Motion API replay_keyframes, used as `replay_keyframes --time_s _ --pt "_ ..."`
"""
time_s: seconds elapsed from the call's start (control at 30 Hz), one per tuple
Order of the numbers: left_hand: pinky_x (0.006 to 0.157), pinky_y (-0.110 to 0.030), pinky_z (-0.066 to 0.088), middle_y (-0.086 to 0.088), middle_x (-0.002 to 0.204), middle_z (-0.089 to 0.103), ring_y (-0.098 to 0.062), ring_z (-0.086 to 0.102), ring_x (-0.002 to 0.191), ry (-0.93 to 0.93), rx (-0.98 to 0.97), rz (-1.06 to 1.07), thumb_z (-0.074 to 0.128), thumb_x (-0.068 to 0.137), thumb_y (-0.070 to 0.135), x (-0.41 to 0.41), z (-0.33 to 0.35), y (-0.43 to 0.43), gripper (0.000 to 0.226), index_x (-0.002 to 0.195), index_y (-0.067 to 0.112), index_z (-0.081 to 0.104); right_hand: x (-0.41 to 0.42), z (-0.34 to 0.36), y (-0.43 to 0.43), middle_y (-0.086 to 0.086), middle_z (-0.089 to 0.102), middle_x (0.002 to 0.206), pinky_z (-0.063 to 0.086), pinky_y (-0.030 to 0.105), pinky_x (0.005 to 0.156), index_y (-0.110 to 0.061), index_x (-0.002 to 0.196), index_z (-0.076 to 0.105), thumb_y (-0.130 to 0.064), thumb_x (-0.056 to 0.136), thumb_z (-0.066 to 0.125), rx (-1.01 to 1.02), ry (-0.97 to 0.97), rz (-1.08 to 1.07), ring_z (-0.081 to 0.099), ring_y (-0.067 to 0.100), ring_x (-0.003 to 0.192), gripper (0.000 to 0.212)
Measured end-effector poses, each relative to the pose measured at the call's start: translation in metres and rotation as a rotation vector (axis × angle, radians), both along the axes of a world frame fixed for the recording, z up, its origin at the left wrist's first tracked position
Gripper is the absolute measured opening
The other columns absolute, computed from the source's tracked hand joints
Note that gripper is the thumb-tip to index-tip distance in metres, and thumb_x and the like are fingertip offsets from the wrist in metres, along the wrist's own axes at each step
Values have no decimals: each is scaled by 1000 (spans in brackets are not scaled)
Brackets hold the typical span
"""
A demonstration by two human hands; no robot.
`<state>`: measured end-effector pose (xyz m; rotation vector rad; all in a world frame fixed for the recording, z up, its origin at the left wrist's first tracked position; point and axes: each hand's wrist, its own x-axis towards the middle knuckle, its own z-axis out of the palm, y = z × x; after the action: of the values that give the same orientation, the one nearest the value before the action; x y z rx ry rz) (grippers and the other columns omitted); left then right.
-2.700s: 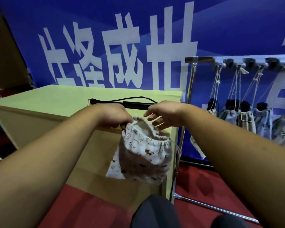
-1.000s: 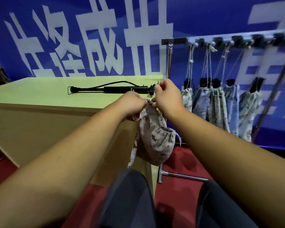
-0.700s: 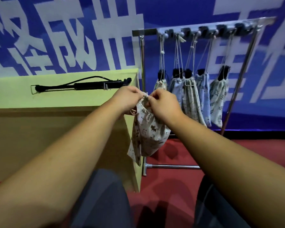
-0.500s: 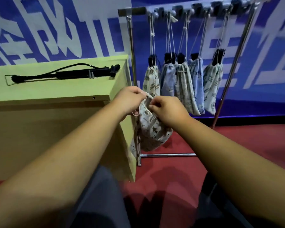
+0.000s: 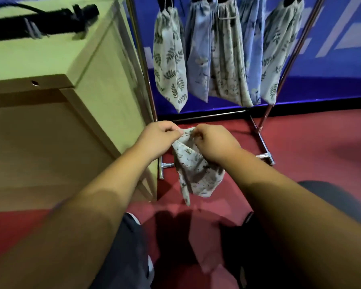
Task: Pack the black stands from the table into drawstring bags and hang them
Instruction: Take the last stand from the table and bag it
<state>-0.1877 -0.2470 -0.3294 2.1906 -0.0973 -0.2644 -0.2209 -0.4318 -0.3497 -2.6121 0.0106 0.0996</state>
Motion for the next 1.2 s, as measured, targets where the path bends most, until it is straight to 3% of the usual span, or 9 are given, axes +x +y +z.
replay_keyframes --time_s 0.17,0.27,0.37,0.47,0.7,0.9,1.0,1.1,1.2 --pt "34 -11 27 16 35 47 3 40 29 105 28 -72 83 90 22 24 9 -22 10 94 13 82 25 -20 -9 17 67 124 42 39 79 -10 119 50 -65 93 68 -100 216 -120 65 39 116 63" --pt "34 -12 28 16 38 50 2 40 29 96 76 -114 84 88 29 38 8 -34 14 93 16 84 37 -23 -20 14 70 115 43 37 78 -12 116 62 -51 96 68 -144 283 -182 65 35 102 43" --pt "34 -10 28 18 39 51 3 42 30 109 105 -125 83 89 27 45 2 -33 13 95 16 85 42 -24 -26 10 63 81 46 35 73 -8 82 69 -15 88 69 -223 398 -206 57 30 70 9" --pt "33 -11 28 17 34 46 2 41 28 119 134 -118 83 89 25 48 0 -32 12 96 15 84 43 -27 -26 10 58 76 48 34 72 -9 71 65 -6 70 73 -257 458 -245 62 33 78 9" --pt "78 -25 49 9 80 73 -17 69 87 -2 464 -89 79 90 41 57 -26 -22 19 78 26 78 35 -30 -27 13 76 95 65 43 81 -8 83 71 -8 93 72 -162 481 -200 76 32 83 9" --pt "76 -24 45 7 78 68 -22 69 90 63 595 -174 76 95 32 52 -36 -16 13 86 24 79 38 -37 -29 10 63 60 54 33 57 -7 62 63 0 78 81 -264 431 -202 65 25 57 25" --pt "62 -26 46 -3 86 77 -23 65 75 214 641 -310 68 98 14 44 -33 -16 17 104 16 84 33 -38 -26 9 70 68 59 35 68 -7 77 75 -1 80 78 -309 484 -93 69 27 65 7" --pt "92 -30 53 -8 123 75 -27 69 112 199 679 -361 66 103 28 40 -32 -17 25 119 15 79 31 -41 -24 13 80 99 61 36 81 -8 118 79 0 87 68 -253 472 -56 71 30 79 34" --pt "102 -31 50 -7 126 73 -27 65 121 139 690 -376 66 103 39 41 -30 -17 32 120 15 78 34 -41 -18 15 78 112 57 36 80 -8 127 75 -1 93 66 -153 451 -86 69 31 84 36"
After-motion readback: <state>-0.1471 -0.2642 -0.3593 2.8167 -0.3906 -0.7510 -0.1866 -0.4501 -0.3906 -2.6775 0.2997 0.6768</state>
